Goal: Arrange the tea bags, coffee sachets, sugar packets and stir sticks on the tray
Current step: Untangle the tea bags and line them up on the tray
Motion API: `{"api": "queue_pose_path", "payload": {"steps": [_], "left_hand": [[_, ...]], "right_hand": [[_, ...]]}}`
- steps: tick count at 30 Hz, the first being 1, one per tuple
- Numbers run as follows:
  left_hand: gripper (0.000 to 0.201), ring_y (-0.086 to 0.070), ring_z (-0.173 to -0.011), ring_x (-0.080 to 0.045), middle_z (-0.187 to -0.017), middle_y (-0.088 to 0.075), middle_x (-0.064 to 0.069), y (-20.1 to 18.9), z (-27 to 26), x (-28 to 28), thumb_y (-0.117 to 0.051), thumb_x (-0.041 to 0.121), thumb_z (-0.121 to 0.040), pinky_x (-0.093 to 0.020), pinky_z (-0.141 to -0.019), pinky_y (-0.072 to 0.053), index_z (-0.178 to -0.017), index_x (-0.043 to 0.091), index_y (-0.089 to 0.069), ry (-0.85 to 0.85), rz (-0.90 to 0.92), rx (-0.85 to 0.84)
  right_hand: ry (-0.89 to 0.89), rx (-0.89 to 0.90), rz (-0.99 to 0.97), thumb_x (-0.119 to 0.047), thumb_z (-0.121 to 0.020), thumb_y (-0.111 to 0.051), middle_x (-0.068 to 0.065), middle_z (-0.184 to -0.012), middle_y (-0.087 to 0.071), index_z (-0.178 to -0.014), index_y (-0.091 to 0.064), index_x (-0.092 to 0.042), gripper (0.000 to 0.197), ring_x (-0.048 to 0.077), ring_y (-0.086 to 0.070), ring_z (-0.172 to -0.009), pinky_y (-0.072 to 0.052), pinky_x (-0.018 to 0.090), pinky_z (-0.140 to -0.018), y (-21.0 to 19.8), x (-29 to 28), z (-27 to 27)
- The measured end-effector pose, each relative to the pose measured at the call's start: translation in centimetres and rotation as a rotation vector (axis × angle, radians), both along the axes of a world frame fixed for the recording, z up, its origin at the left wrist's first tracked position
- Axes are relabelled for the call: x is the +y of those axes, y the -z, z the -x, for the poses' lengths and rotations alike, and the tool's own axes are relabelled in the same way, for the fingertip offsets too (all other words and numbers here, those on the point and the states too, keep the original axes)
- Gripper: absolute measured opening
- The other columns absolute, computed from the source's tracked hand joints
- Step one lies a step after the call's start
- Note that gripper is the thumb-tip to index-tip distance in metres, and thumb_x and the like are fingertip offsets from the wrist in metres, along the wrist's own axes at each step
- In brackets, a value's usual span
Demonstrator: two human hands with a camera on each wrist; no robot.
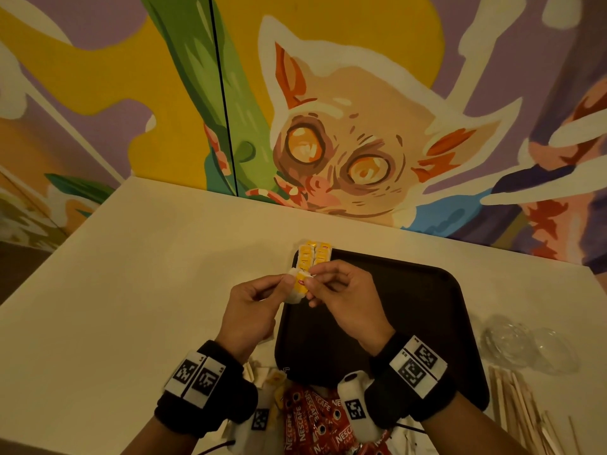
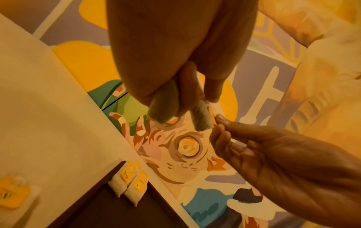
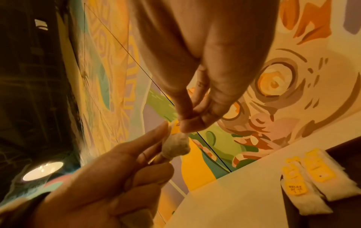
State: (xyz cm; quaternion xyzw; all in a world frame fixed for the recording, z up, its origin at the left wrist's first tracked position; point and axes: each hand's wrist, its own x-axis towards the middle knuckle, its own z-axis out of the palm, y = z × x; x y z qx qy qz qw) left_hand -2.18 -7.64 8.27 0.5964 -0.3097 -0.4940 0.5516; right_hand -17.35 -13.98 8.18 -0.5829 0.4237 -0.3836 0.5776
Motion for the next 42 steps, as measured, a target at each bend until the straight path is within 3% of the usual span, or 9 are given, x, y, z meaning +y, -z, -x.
{"api": "queue_pose_path", "payload": {"steps": [5, 12, 18, 24, 31, 36, 38, 40, 42], "left_hand": [[0.02, -0.047, -0.035, 0.005, -0.094, -0.073, -0.015, -0.8, 0.3, -0.1, -0.065, 0.009, -0.087, -0.004, -0.04, -0.034, -0.104, 0.0, -0.071, 0.029, 0.071, -0.068], [0.018, -0.051, -0.04, 0.005, -0.09, -0.073, -0.009, 0.0, 0.6, -0.2, -0.063, 0.015, -0.09, -0.003, -0.043, -0.037, -0.103, 0.007, -0.072, 0.056, 0.073, -0.121], [0.017, -0.068, -0.09, -0.007, -0.092, -0.074, 0.004, 1.2, -0.2, -0.7, -0.07, 0.018, -0.086, -0.024, -0.073, -0.056, -0.102, 0.021, -0.073, 0.121, 0.114, -0.295], [0.01, -0.068, -0.086, -0.006, -0.087, -0.075, 0.006, 1.9, -0.3, -1.2, -0.069, 0.014, -0.086, -0.021, -0.073, -0.056, -0.092, 0.018, -0.076, 0.076, 0.114, -0.323], [0.008, -0.064, -0.086, 0.003, -0.09, -0.072, 0.01, 3.4, -0.3, -1.5, -0.07, 0.018, -0.086, -0.013, -0.073, -0.049, -0.091, 0.022, -0.073, -0.028, -0.008, -0.299], [0.006, -0.055, -0.067, -0.008, -0.091, -0.069, 0.008, 3.9, -1.0, -1.5, -0.065, 0.022, -0.091, -0.056, -0.082, -0.05, -0.092, 0.021, -0.07, -0.102, -0.146, -0.236], [0.007, -0.051, -0.063, -0.006, -0.091, -0.068, 0.008, 4.0, -1.1, -1.5, -0.063, 0.022, -0.092, -0.061, -0.086, -0.048, -0.092, 0.02, -0.069, -0.092, -0.177, -0.228], [0.007, -0.048, -0.061, -0.007, -0.092, -0.068, 0.006, 4.1, -1.2, -1.7, -0.062, 0.022, -0.092, -0.058, -0.081, -0.049, -0.093, 0.02, -0.069, -0.093, -0.19, -0.217], [0.007, -0.047, -0.061, -0.011, -0.094, -0.067, 0.004, 4.3, -1.3, -1.8, -0.061, 0.022, -0.093, -0.039, -0.064, -0.048, -0.092, 0.02, -0.068, -0.099, -0.197, -0.187]], "right_hand": [[0.001, 0.003, -0.014, -0.007, -0.083, -0.075, 0.006, -0.078, -0.073, -0.099, -0.069, -0.012, 0.018, 0.025, -0.071, -0.071, -0.06, 0.038, -0.071, 0.4, 0.0, 0.2], [-0.029, 0.056, -0.054, -0.015, -0.086, -0.073, 0.006, -0.095, -0.072, -0.102, -0.07, -0.008, 0.018, 0.019, -0.071, -0.079, -0.058, 0.027, -0.065, 1.1, 0.4, 0.3], [-0.042, 0.131, -0.003, -0.018, -0.082, -0.077, 0.004, -0.086, -0.073, -0.094, -0.073, -0.011, 0.014, 0.014, -0.07, -0.073, -0.054, 0.021, -0.062, 1.6, 0.0, 0.9], [-0.166, 0.19, -0.065, -0.02, -0.083, -0.076, 0.002, -0.097, -0.072, -0.099, -0.072, -0.012, 0.018, 0.02, -0.071, -0.087, -0.057, 0.025, -0.064, 2.7, -0.3, 1.1], [-0.143, 0.317, -0.14, -0.018, -0.085, -0.074, 0.003, -0.09, -0.072, -0.097, -0.073, -0.012, 0.013, 0.015, -0.067, -0.071, -0.058, 0.027, -0.064, 4.6, -2.2, 1.0], [-0.005, 0.476, -0.247, -0.021, -0.083, -0.077, 0.003, -0.085, -0.072, -0.097, -0.071, -0.017, 0.016, 0.01, -0.067, -0.066, -0.059, 0.024, -0.065, 6.9, -6.1, 1.6], [0.018, 0.553, -0.279, -0.022, -0.083, -0.077, 0.002, -0.083, -0.071, -0.101, -0.07, -0.016, 0.02, 0.009, -0.066, -0.065, -0.058, 0.022, -0.064, 7.9, -7.6, 1.7], [0.038, 0.63, -0.308, -0.023, -0.084, -0.076, 0.001, -0.081, -0.07, -0.102, -0.07, -0.015, 0.021, 0.008, -0.066, -0.064, -0.055, 0.02, -0.061, 8.8, -8.8, 1.4], [0.057, 0.688, -0.339, -0.021, -0.085, -0.075, 0.0, -0.079, -0.068, -0.104, -0.069, -0.012, 0.022, 0.008, -0.064, -0.061, -0.052, 0.017, -0.056, 9.7, -9.9, 1.0]]}}
